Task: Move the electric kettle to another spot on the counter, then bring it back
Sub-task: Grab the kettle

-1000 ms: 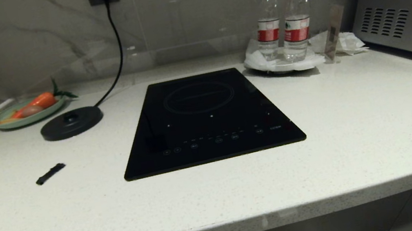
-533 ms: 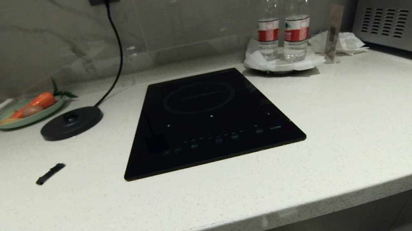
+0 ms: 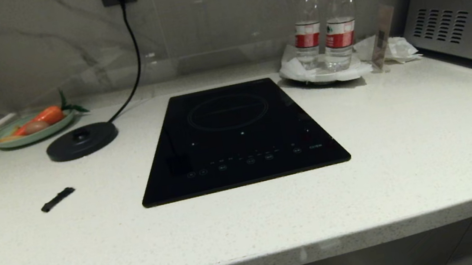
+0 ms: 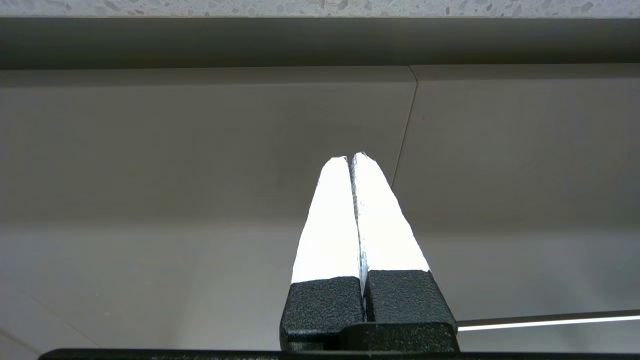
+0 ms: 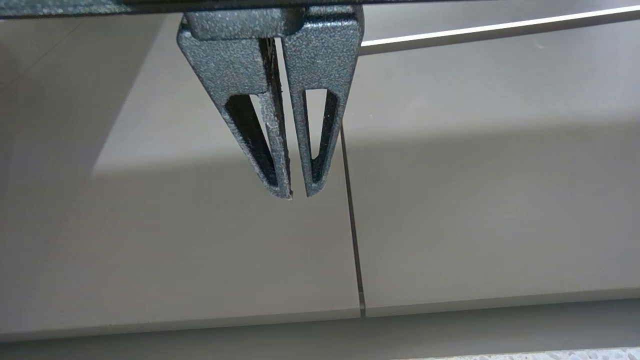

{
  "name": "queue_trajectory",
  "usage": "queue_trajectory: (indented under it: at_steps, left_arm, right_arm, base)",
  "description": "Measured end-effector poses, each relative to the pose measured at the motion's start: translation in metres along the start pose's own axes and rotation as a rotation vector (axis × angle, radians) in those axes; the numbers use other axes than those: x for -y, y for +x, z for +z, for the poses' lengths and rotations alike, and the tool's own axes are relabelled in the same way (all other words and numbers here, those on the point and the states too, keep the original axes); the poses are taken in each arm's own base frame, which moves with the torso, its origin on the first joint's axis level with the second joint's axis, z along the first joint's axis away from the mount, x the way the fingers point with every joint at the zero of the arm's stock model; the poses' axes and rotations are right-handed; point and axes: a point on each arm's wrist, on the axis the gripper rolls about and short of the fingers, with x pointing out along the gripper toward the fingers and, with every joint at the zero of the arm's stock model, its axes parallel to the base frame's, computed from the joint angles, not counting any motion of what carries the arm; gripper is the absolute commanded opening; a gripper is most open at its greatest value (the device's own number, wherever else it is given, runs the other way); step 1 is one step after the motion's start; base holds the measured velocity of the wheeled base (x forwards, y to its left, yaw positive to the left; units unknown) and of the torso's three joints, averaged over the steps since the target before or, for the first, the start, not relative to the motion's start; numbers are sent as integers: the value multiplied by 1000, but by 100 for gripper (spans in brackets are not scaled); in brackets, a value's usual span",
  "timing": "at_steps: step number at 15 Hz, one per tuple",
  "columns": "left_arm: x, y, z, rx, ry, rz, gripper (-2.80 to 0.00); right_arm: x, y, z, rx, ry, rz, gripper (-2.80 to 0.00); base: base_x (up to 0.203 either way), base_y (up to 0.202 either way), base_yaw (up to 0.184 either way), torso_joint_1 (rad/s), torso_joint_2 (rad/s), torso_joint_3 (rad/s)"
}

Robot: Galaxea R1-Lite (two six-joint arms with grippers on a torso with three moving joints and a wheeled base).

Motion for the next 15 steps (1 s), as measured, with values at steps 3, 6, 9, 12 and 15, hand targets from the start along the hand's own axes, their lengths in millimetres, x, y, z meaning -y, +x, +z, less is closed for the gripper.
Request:
queue_trajectory:
  at_steps: [3, 6, 9, 12, 15]
  left_arm:
    - [0, 0, 0, 0, 1, 0, -280]
    - [0, 0, 0, 0, 0, 0, -280]
    - [0, 0, 0, -1, 0, 0, -280]
    - [0, 0, 0, -1, 0, 0, -280]
    - [0, 0, 0, -1, 0, 0, -280]
  right_arm:
    - [0, 0, 0, 0, 0, 0, -280]
    - [0, 0, 0, 0, 0, 0, -280]
    - [0, 0, 0, 0, 0, 0, -280]
    - [0, 0, 0, -1, 0, 0, -280]
    - [0, 0, 0, 0, 0, 0, -280]
  base:
    - [0, 0, 0, 0, 0, 0]
    - [0, 0, 0, 0, 0, 0]
    - [0, 0, 0, 0, 0, 0]
    - [0, 0, 0, 1, -222, -220]
    - [0, 0, 0, 24, -413, -381]
